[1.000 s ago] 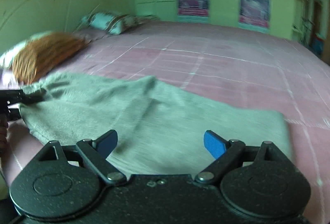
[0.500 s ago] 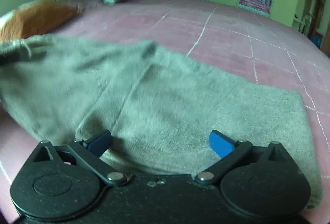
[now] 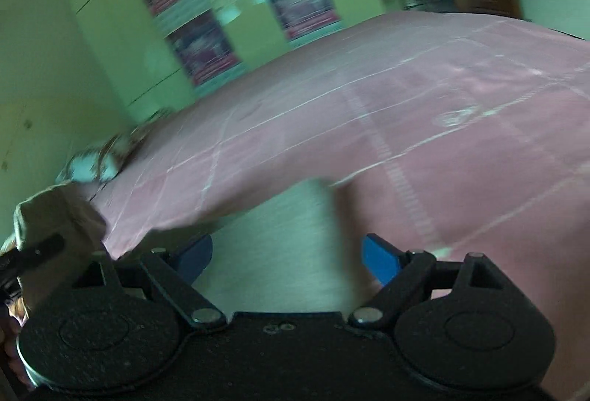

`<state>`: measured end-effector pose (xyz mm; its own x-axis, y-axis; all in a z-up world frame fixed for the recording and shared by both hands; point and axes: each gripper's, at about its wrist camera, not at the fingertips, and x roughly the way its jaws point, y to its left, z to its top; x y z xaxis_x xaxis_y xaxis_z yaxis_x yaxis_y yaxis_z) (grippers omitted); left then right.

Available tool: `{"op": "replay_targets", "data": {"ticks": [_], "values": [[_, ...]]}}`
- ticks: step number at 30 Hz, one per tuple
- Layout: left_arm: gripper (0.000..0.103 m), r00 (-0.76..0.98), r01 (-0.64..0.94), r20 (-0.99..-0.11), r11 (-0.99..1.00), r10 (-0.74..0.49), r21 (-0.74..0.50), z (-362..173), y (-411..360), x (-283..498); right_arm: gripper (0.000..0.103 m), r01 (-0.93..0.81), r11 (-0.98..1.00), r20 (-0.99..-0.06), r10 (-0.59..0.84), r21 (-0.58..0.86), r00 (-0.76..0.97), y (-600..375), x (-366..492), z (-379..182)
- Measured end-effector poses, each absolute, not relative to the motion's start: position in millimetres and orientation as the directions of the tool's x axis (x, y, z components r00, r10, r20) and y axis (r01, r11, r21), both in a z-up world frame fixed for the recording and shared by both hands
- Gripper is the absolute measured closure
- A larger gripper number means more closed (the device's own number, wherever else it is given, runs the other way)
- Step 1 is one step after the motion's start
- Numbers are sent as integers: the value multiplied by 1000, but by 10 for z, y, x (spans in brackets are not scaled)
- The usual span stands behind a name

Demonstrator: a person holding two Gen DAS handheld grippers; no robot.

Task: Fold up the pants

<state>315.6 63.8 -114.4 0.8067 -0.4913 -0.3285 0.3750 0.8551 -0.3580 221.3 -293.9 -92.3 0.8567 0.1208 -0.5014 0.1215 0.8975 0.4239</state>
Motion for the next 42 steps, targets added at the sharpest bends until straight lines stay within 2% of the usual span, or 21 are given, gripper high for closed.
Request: {"op": "replay_targets", "data": {"ticks": [1, 2, 4, 6, 8, 11, 14, 17, 19, 23, 32, 33, 35, 38, 42], "values": [[57, 770, 417, -341, 831, -539, -368, -1187, 383, 3160, 20, 144, 889, -505, 109, 435, 856, -3061, 2177, -942], [36, 735, 432, -371, 813, -568, -390, -1253, 175, 3167, 20, 163, 880, -509, 99, 445, 855, -3157, 2150, -964], [8, 713, 407, -432, 828, -552, -386, -1348, -78, 3080, 20, 212, 854, -514, 74, 476, 855, -3358, 2070, -1012], [7, 777, 377, -375, 851, -506, -367, -1351, -56, 2824, 19, 236, 832, -512, 65, 502, 857, -3483, 2002, -1040], [7, 802, 343, -362, 863, -475, -371, -1315, 106, 2603, 19, 233, 821, -495, 68, 521, 866, -3534, 1953, -1060], [7, 853, 289, -350, 909, -387, -301, -1248, 468, 2278, 20, 185, 793, -470, 140, 580, 872, -3538, 1954, -1110], [7, 870, 203, -392, 941, -300, -270, -1267, 838, 2092, 22, 97, 758, -435, 260, 645, 862, -3405, 2087, -1158], [7, 870, 111, -445, 963, -213, -244, -1318, 1139, 1911, 29, 45, 748, -430, 331, 663, 840, -3188, 2179, -1182], [7, 863, 78, -473, 972, -177, -221, -1347, 1276, 1837, 29, 35, 753, -437, 343, 657, 831, -3074, 2210, -1169], [7, 835, 73, -525, 979, -165, -192, -1491, 1356, 1708, 29, 27, 758, -448, 356, 652, 820, -2969, 2225, -1160], [7, 801, 29, -588, 989, -112, -147, -1666, 1177, 2111, 30, 35, 756, -475, 374, 654, 797, -2881, 2216, -1192], [7, 803, 29, -586, 989, -109, -144, -1680, 1165, 2116, 33, 35, 749, -476, 384, 662, 791, -2871, 2243, -1209], [7, 810, 20, -577, 988, -107, -154, -1699, 1173, 2119, 45, 36, 720, -471, 414, 693, 779, -2863, 2324, -1258], [7, 817, 9, -566, 984, -109, -176, -1715, 1207, 2150, 52, 88, 692, -506, 429, 717, 748, -2831, 2450, -1347], [7, 815, 10, -567, 982, -118, -190, -1740, 1219, 2168, 51, 133, 642, -517, 459, 755, 722, -2770, 2571, -1444]]}}
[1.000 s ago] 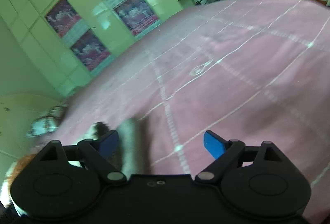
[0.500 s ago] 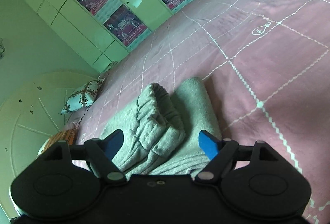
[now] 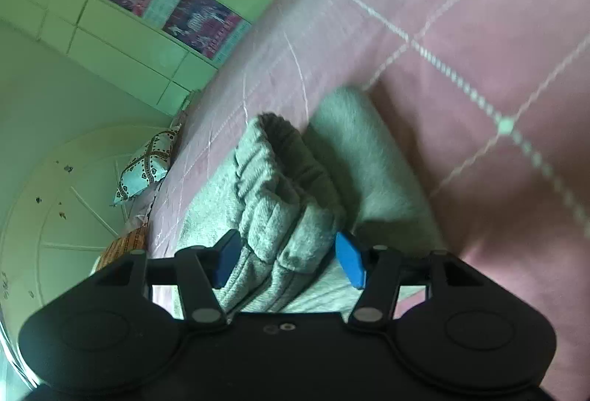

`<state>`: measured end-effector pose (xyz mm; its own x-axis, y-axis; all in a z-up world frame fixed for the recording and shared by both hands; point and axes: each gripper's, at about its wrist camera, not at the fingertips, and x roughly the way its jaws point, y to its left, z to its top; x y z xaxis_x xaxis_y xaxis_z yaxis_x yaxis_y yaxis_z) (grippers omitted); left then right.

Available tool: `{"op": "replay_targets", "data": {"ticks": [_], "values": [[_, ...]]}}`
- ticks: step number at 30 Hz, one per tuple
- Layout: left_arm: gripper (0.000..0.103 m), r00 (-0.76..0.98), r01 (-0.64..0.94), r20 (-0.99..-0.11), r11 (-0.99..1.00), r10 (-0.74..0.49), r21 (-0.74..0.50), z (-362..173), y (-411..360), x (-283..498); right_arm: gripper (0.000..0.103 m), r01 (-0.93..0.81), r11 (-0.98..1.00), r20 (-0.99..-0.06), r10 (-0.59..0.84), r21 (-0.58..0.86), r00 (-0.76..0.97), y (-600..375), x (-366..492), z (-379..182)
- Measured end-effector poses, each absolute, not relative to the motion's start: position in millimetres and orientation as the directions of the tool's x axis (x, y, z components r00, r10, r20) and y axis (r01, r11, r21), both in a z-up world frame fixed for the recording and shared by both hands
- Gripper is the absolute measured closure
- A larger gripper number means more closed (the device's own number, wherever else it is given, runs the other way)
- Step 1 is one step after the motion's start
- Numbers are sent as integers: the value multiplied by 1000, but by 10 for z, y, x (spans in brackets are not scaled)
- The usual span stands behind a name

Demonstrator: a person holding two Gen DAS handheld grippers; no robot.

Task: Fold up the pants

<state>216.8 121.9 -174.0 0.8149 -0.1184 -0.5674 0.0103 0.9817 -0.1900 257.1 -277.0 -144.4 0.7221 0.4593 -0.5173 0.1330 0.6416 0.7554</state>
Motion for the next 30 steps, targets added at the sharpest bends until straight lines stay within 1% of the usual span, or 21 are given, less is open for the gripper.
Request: {"op": "replay_targets", "data": {"ticks": [2, 3, 4, 5, 6, 7, 8, 9, 11, 14, 17, 19, 21, 22, 23, 25, 27, 28, 30], "values": [[7, 811, 11, -571, 981, -122, -194, -1749, 1223, 2180, 42, 135, 642, -518, 458, 755, 723, -2703, 2636, -1436], [7, 811, 11, -571, 981, -123, -195, -1754, 1222, 2179, 40, 137, 651, -522, 447, 747, 727, -2662, 2668, -1417], [7, 811, 11, -572, 981, -122, -193, -1753, 1213, 2180, 34, 148, 660, -534, 434, 736, 725, -2621, 2706, -1408], [7, 812, 13, -571, 981, -122, -192, -1753, 1210, 2182, 29, 170, 679, -564, 414, 714, 714, -2559, 2757, -1400], [7, 813, 15, -569, 980, -126, -196, -1751, 1210, 2182, 29, 186, 703, -593, 394, 687, 702, -2500, 2798, -1385], [7, 815, 17, -564, 978, -133, -206, -1750, 1216, 2178, 30, 189, 736, -623, 373, 650, 688, -2423, 2846, -1361], [7, 818, 20, -558, 976, -140, -216, -1746, 1227, 2171, 53, 183, 777, -657, 353, 603, 666, -2343, 2891, -1340], [7, 822, 28, -548, 972, -154, -232, -1739, 1241, 2157, 64, 171, 800, -674, 345, 575, 653, -2305, 2911, -1326], [7, 833, 52, -522, 965, -184, -257, -1716, 1252, 2123, 70, 146, 802, -656, 353, 579, 667, -2292, 2871, -1271], [7, 837, 75, -509, 963, -201, -257, -1704, 1199, 2141, 71, 62, 787, -569, 388, 614, 725, -2281, 2719, -1068], [7, 827, 64, -529, 967, -190, -247, -1735, 1144, 2233, 73, 7, 775, -520, 416, 632, 746, -2212, 2640, -861], [7, 833, 56, -521, 966, -185, -254, -1740, 1143, 2238, 73, -35, 761, -481, 444, 647, 756, -2168, 2614, -676], [7, 847, 27, -506, 964, -164, -266, -1734, 1185, 2220, 76, -89, 752, -444, 476, 653, 759, -2128, 2588, -476], [7, 850, 25, -503, 965, -158, -261, -1723, 1191, 2206, 81, -113, 745, -423, 489, 657, 763, -2112, 2567, -382], [7, 854, 32, -493, 961, -169, -274, -1710, 1202, 2189, 83, -131, 736, -407, 503, 664, 762, -2094, 2555, -299], [7, 861, 56, -472, 958, -189, -281, -1682, 1180, 2163, 83, -171, 749, -397, 514, 641, 761, -2010, 2591, -138], [7, 845, 52, -503, 964, -183, -262, -1706, 1142, 2210, 83, -196, 796, -425, 493, 573, 760, -1890, 2638, -61], [7, 839, 50, -512, 964, -183, -262, -1723, 1136, 2219, 83, -188, 808, -445, 483, 558, 754, -1869, 2668, -88], [7, 840, 45, -511, 962, -183, -271, -1735, 1152, 2203, 83, -139, 803, -470, 469, 579, 748, -1956, 2712, -259]]}}
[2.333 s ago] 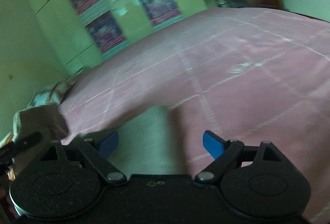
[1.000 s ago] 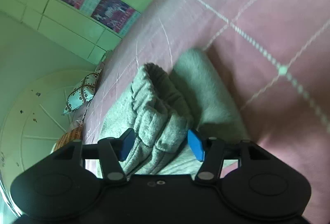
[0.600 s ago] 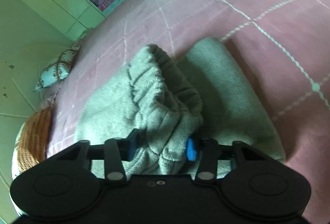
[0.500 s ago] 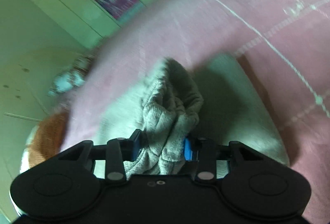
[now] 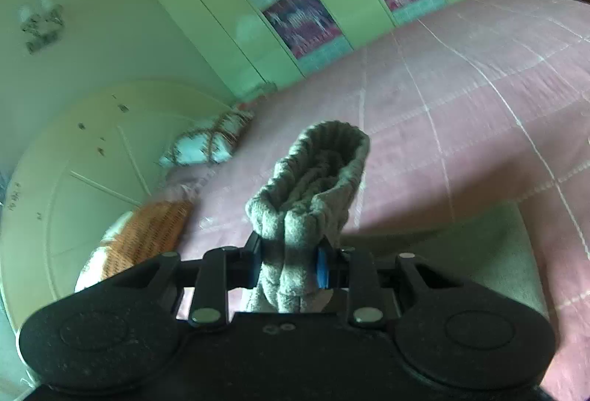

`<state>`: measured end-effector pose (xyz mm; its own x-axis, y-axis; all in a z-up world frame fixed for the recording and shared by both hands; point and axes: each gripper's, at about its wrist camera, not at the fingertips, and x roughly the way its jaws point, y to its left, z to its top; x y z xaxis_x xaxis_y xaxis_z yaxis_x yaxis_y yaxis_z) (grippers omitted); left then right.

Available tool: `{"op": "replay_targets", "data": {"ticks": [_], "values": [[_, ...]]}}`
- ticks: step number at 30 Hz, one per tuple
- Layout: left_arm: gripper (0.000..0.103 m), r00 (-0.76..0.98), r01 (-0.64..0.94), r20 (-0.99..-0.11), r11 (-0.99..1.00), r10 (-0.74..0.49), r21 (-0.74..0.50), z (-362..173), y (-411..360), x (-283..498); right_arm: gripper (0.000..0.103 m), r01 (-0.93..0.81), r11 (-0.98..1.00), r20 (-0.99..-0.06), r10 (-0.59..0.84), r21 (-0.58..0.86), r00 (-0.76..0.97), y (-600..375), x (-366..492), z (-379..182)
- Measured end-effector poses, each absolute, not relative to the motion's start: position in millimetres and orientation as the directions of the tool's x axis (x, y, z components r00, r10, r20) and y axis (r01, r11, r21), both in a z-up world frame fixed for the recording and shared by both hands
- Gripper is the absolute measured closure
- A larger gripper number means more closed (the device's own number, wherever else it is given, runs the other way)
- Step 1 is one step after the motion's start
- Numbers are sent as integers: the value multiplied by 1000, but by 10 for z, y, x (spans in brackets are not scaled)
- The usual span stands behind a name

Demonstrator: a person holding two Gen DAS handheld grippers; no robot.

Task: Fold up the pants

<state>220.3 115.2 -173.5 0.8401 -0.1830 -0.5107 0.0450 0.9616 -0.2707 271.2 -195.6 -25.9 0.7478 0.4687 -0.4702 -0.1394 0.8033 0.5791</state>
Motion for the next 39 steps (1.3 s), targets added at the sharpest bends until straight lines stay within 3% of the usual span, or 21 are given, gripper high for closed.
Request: {"op": "replay_targets", "data": {"ticks": [6, 9, 13, 16, 18, 20, 22, 27, 32, 34, 37, 39], "values": [[7, 837, 57, -511, 960, -196, -275, -1753, 1205, 2172, 79, 168, 691, -571, 408, 703, 712, -2681, 2560, -1250], [7, 838, 55, -510, 960, -193, -273, -1757, 1203, 2172, 67, 215, 516, -488, 478, 829, 731, -2918, 2392, -1575], [7, 839, 54, -508, 960, -193, -275, -1765, 1196, 2178, 43, 192, 531, -472, 462, 825, 751, -2855, 2332, -1508], [7, 838, 58, -510, 962, -192, -267, -1757, 1179, 2173, 37, 196, 530, -477, 469, 825, 743, -2773, 2455, -1503], [7, 838, 62, -510, 962, -196, -267, -1745, 1171, 2170, 38, 214, 568, -529, 474, 795, 704, -2623, 2606, -1525], [7, 841, 71, -502, 961, -202, -268, -1717, 1153, 2157, 71, 225, 674, -611, 413, 704, 676, -2470, 2730, -1473], [7, 842, 82, -496, 959, -212, -270, -1681, 1116, 2145, 75, 156, 750, -614, 384, 643, 690, -2317, 2748, -1322], [7, 835, 123, -498, 962, -232, -243, -1690, 994, 2222, 76, 12, 745, -501, 437, 667, 747, -2119, 2676, -831], [7, 870, -70, -485, 951, -89, -301, -1761, 1246, 2283, 78, -133, 732, -393, 500, 668, 772, -1967, 2657, -272], [7, 882, -85, -458, 916, -114, -392, -1777, 1394, 2244, 78, -167, 738, -361, 498, 653, 789, -1991, 2621, -118], [7, 890, -102, -452, 943, -56, -317, -1737, 1302, 2191, 78, -193, 770, -345, 475, 608, 809, -2077, 2533, -107], [7, 884, -95, -464, 952, -55, -293, -1737, 1248, 2183, 78, -118, 771, -373, 428, 626, 823, -2268, 2480, -388]]}}
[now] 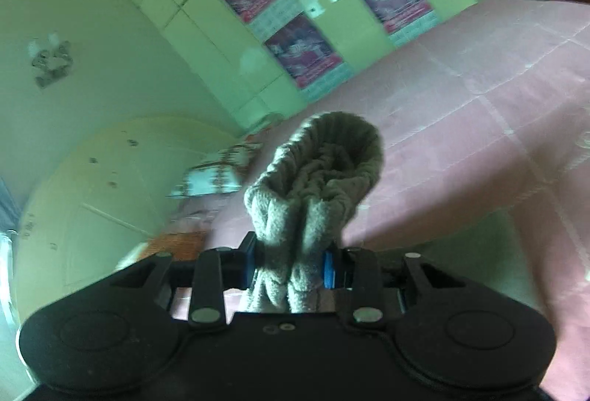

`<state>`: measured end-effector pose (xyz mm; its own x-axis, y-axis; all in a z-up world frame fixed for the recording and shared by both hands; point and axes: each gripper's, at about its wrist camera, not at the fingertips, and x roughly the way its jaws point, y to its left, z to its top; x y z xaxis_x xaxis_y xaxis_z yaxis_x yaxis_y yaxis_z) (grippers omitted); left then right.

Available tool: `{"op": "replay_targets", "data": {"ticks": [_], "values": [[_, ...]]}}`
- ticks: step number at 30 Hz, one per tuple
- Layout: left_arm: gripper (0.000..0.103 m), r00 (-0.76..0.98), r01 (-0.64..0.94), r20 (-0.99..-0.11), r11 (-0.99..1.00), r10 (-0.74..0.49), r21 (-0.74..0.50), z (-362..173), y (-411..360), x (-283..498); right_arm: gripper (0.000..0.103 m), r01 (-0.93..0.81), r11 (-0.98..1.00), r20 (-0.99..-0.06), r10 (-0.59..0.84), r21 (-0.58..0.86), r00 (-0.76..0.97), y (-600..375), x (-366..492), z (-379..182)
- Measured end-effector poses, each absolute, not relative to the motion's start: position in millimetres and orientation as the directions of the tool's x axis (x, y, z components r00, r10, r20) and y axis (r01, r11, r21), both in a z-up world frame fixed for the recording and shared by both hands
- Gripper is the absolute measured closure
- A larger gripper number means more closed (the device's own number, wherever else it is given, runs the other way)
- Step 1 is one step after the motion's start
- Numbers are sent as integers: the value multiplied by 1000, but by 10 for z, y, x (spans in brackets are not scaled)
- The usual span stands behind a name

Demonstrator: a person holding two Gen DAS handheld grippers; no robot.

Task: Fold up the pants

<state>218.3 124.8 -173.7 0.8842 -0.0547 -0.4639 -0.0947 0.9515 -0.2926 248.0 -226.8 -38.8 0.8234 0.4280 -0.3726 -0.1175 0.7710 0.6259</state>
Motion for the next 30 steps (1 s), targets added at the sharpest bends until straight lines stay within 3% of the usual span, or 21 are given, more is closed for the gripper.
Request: {"op": "replay_targets", "data": {"ticks": [4, 9, 13, 21, 27, 30], "values": [[7, 887, 61, -433, 971, -160, -232, -1648, 1043, 2068, 78, 144, 753, -558, 330, 642, 761, -2636, 2628, -1098], [7, 865, 103, -470, 979, -176, -177, -1682, 883, 2136, 78, 117, 734, -523, 352, 668, 776, -2590, 2690, -1052], [7, 876, 137, -420, 958, -236, -252, -1623, 995, 2058, 78, 85, 732, -495, 366, 676, 788, -2535, 2746, -903], [7, 854, 280, -373, 925, -363, -258, -1689, 870, 2029, 78, 29, 733, -462, 397, 679, 793, -2506, 2633, -730], [7, 848, 173, -486, 977, -210, -121, -1785, 740, 2124, 78, 8, 719, -437, 414, 695, 799, -2483, 2626, -614], [7, 862, 77, -488, 988, -134, -136, -1774, 856, 2153, 78, 7, 727, -438, 407, 687, 801, -2484, 2629, -582]]}}
